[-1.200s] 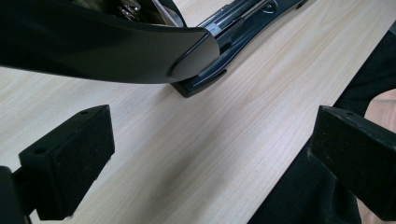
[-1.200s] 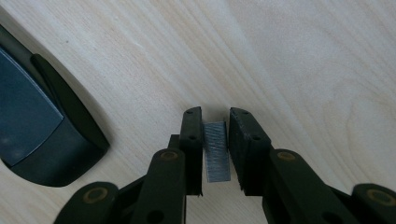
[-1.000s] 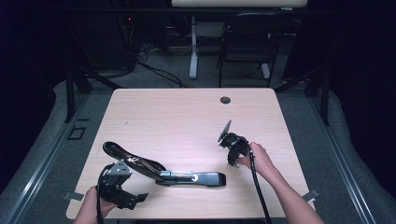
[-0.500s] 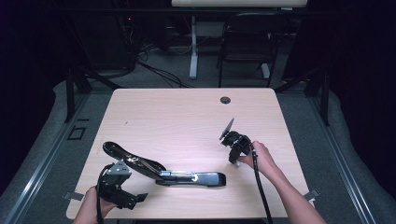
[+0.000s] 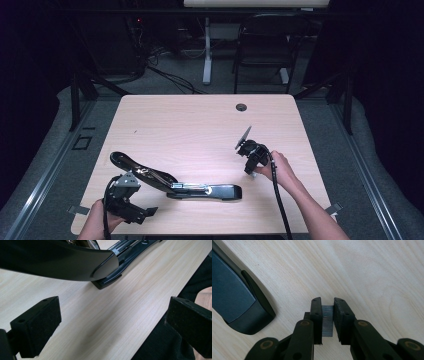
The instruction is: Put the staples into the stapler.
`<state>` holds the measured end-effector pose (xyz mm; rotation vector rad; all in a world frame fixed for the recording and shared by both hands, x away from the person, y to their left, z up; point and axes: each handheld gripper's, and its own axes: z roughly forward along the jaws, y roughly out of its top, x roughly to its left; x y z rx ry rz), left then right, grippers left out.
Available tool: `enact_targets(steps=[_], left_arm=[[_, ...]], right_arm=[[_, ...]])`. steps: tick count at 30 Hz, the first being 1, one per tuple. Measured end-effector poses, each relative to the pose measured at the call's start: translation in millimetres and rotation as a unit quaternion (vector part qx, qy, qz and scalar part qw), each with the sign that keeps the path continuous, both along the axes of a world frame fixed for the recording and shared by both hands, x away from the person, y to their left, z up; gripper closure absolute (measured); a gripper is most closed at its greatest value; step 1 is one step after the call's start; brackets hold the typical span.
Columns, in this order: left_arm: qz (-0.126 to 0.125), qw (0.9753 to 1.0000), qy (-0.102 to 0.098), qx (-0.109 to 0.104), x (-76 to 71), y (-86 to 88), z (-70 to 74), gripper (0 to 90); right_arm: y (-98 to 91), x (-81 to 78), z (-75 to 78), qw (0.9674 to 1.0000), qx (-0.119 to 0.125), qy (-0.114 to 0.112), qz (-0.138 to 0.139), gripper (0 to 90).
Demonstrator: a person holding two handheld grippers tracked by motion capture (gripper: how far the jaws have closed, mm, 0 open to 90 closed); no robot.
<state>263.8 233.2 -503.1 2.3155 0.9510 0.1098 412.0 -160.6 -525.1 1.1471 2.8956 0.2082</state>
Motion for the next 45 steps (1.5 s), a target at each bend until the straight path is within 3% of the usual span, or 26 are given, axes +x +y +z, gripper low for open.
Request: enact_targets(steps=[5, 15, 20, 25, 29, 33, 35, 45], left_arm=[[0.017, 0.9998, -0.002, -0.012, 2.0, 8.0, -0.4, 0.0], [0.016, 0.9998, 0.004, -0.014, 5.4, 10.3, -2.1, 0.0], [0.031, 0.9992, -0.002, -0.024, 7.3, 15.9, -3.0, 0.1], [0.031, 0.9991, -0.004, -0.027, 7.5, 16.0, -2.7, 0.0], [0.030, 0.9992, -0.006, -0.028, 7.0, 16.6, -2.1, 0.1], [0.029, 0.9991, -0.012, -0.030, 6.9, 17.0, -1.5, 0.1], [0.027, 0.9990, -0.016, -0.033, 6.9, 17.3, -0.7, 0.0], [0.026, 0.9986, -0.026, -0.037, 5.6, 17.1, 1.2, 0.0]], right_arm=[[0.1, -1.3, 4.2, 0.9999, 0.001, -0.012, 0.004, 78.2], [4.9, -4.9, 8.1, 0.9992, 0.021, -0.030, 0.013, 78.2], [9.4, -8.5, 13.9, 0.9982, 0.027, -0.049, 0.023, 78.2], [16.2, -10.6, 13.7, 0.9972, 0.047, -0.049, 0.032, 78.2], [19.9, -10.8, 14.2, 0.9968, 0.048, -0.050, 0.041, 78.2], [24.2, -12.5, 16.6, 0.9957, 0.054, -0.055, 0.050, 78.2], [27.0, -13.2, 15.6, 0.9950, 0.070, -0.056, 0.044, 78.2], [45.9, -22.3, 21.7, 0.9904, 0.089, -0.067, 0.081, 78.2]])
